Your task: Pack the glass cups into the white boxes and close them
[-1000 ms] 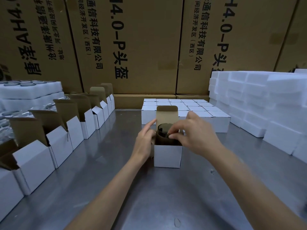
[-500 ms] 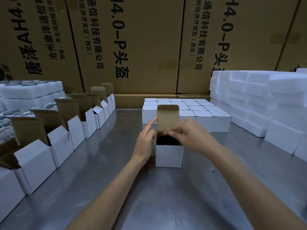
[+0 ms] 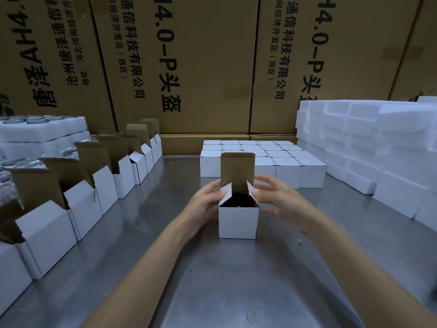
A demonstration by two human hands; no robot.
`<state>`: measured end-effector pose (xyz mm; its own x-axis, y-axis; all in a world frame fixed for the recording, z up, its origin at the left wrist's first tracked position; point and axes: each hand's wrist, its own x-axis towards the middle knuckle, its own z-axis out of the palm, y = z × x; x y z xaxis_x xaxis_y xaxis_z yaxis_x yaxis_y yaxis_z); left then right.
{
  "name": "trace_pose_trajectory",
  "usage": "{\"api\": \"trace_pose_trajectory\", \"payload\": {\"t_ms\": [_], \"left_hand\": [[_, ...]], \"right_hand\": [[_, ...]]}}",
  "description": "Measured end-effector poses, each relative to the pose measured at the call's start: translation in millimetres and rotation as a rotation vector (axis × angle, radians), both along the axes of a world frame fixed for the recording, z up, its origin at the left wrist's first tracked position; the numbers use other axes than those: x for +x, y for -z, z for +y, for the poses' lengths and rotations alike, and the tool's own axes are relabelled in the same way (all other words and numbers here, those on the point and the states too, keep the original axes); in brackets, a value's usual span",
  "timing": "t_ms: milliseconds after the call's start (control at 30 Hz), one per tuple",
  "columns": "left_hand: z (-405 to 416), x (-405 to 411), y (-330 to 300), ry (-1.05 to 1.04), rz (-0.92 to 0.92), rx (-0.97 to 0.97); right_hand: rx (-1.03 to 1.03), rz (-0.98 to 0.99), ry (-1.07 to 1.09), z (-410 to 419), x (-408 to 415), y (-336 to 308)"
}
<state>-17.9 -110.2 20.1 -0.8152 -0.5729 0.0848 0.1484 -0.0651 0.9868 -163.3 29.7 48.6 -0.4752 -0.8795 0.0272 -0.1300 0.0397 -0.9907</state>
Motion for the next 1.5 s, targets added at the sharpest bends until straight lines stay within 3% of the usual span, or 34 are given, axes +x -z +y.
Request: {"api": "trace_pose_trajectory", "payload": {"t_ms": [200, 467, 600, 767, 1067, 1500], "left_hand": [[-2, -5, 3, -0.040, 0.059, 0.014], [6, 3, -7, 0.056, 0.030, 0.085], [6, 13, -11, 0.188, -0.001, 0.036], [7, 13, -11, 0.200, -0.007, -0.019], [12, 15, -12, 0.111, 0.030, -0.048], [1, 15, -6, 0.236, -0.039, -0.022]], "right_hand": [[-0.034, 0.213, 0.016, -4, 7, 6], [0.011, 0.121, 0.033, -3, 7, 4], [0.045, 0.088, -0.116, 6, 4, 0], [0.096, 0.247, -0.152, 9, 0, 0], [0.043, 0.352, -0.099, 12, -1, 1], [0.103, 0.029, -0.253, 8, -8, 9]]}}
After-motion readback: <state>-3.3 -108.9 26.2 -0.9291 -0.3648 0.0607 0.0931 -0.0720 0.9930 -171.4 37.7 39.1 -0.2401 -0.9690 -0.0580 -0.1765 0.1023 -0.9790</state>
